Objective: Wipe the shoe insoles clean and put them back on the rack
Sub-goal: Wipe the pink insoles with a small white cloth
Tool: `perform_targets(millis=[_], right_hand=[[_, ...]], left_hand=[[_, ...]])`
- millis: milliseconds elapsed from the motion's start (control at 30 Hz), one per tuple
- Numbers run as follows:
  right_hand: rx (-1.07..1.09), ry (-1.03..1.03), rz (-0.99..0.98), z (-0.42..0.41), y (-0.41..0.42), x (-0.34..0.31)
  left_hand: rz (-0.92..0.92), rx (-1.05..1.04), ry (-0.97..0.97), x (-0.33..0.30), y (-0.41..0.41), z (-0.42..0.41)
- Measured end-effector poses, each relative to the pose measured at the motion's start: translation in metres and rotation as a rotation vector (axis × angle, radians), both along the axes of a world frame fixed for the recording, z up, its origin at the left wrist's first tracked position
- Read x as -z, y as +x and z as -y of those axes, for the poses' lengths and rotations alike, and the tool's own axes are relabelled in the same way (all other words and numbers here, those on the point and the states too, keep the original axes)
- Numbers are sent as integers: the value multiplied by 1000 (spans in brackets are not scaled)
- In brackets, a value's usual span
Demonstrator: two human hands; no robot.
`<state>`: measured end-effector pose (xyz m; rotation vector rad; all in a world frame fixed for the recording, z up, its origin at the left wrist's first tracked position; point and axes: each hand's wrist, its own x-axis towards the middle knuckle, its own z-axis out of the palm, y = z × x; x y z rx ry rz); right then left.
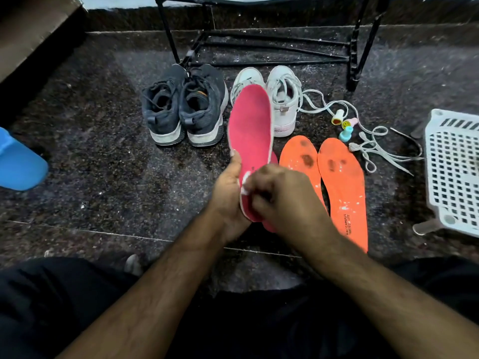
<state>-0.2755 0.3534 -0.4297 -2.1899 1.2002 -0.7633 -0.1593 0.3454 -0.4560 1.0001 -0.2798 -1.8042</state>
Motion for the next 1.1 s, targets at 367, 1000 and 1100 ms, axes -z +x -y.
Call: perform_targets(millis=[367, 1000, 1100], right_hand=[[112, -95, 148, 23, -27, -10], [-164, -100, -193, 33, -15, 11], [-131, -11, -109, 27, -27, 7]], left_hand=[[137, -60, -42, 1, -7, 4], [260, -219, -29, 9, -2, 5], [260, -199, -43, 8, -1, 6]])
